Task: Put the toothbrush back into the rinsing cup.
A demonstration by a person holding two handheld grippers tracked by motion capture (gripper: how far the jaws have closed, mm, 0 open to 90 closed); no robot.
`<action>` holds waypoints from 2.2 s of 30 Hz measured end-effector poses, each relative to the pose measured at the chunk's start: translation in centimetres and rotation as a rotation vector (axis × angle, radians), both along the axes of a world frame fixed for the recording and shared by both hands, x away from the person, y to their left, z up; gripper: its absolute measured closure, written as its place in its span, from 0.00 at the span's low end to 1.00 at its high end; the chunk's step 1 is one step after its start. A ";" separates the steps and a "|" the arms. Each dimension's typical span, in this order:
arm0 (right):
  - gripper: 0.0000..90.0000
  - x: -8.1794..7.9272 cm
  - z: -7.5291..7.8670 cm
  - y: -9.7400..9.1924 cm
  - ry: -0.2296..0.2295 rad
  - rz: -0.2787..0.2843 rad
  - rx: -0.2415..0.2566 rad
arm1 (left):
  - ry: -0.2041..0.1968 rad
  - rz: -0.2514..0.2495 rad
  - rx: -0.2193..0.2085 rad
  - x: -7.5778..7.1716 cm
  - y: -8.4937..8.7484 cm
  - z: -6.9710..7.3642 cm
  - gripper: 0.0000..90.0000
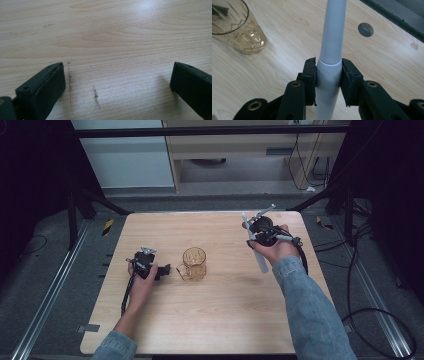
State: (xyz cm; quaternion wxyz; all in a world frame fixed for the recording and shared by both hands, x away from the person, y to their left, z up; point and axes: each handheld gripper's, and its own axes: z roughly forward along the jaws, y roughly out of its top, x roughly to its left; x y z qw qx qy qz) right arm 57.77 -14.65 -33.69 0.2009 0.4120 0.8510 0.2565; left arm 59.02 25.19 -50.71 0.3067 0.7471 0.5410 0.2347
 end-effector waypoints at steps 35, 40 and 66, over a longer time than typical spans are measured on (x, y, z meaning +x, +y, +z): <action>0.75 2.1 0.1 2.0 -0.162 -0.029 0.120 | 0.000 -0.002 -0.001 0.0 0.0 0.0 0.00; 0.75 2.2 0.2 2.3 -0.173 -0.029 0.137 | -0.001 -0.003 -0.001 0.0 0.0 0.0 0.00; 0.75 2.8 1.2 4.3 -0.252 -0.072 0.235 | -0.002 -0.003 0.000 0.0 -0.1 0.0 0.00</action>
